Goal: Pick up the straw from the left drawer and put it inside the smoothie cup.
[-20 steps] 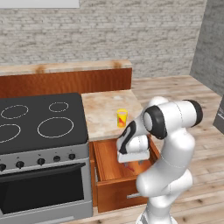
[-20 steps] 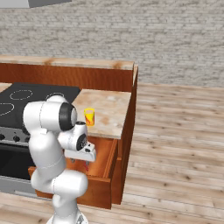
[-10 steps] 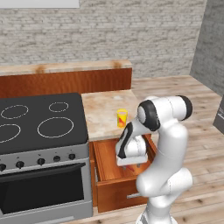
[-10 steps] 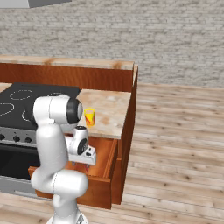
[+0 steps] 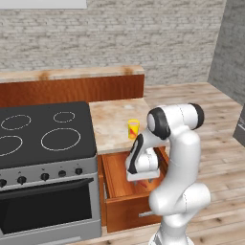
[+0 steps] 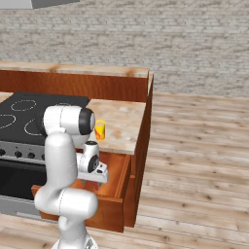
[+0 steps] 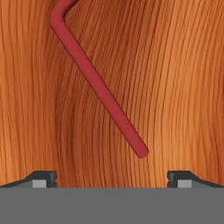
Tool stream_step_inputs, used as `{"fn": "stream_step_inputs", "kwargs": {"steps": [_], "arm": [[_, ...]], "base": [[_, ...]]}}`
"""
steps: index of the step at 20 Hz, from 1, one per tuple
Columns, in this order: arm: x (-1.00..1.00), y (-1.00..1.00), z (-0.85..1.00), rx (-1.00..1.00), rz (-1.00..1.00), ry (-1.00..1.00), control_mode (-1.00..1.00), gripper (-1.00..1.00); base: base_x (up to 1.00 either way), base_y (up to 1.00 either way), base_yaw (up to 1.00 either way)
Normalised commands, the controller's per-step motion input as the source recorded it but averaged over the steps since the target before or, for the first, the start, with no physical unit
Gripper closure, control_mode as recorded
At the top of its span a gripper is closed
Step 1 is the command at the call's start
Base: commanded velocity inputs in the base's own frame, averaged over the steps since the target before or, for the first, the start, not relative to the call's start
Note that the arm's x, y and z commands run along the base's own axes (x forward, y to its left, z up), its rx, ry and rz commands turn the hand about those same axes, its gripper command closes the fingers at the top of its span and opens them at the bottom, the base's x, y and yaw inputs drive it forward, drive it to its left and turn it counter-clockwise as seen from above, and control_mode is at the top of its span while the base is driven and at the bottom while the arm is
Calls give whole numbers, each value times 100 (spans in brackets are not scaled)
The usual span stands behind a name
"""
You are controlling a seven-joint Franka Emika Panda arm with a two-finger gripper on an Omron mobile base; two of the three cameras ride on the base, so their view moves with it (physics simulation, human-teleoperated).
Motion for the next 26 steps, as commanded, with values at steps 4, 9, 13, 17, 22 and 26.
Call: {"fn": "stream_step_inputs", "kwargs": {"steps": [4,9,13,17,22,26], "arm": [[3,0,-7,0,0,-9,-100,-100],[1,0,-9,0,0,-14,-100,-100],[11,0,-11,0,0,-8,-100,-100],[15,0,-17,0,0,-4,-100,-100],[15,0,-20,0,0,-1,-100,-100],[14,0,-24,0,0,0,-100,-100]], "base": [[0,0,0],[0,0,0],[0,0,0],[0,0,0],[0,0,0],[0,0,0]]}}
